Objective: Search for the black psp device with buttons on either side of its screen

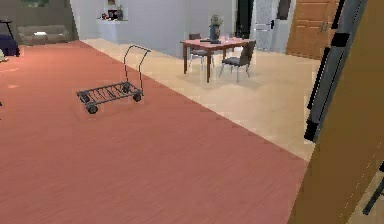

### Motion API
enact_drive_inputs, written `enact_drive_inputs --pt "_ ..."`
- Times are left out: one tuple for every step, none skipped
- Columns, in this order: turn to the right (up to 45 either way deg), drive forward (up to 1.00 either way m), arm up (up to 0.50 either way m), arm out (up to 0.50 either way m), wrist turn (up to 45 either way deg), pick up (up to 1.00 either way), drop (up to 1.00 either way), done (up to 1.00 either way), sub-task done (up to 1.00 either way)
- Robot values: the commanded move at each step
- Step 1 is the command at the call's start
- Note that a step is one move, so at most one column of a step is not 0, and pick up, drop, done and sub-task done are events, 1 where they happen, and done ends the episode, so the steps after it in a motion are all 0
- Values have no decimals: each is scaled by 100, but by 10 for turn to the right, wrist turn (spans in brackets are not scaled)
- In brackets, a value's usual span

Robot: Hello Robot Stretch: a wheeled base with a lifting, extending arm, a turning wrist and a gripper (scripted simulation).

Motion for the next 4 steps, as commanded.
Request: enact_drive_inputs --pt "0 60 0 0 0 0 0 0 0" --pt "240 0 0 0 0 0 0 0 0" --pt "0 100 0 0 0 0 0 0 0" --pt "0 100 0 0 0 0 0 0 0"
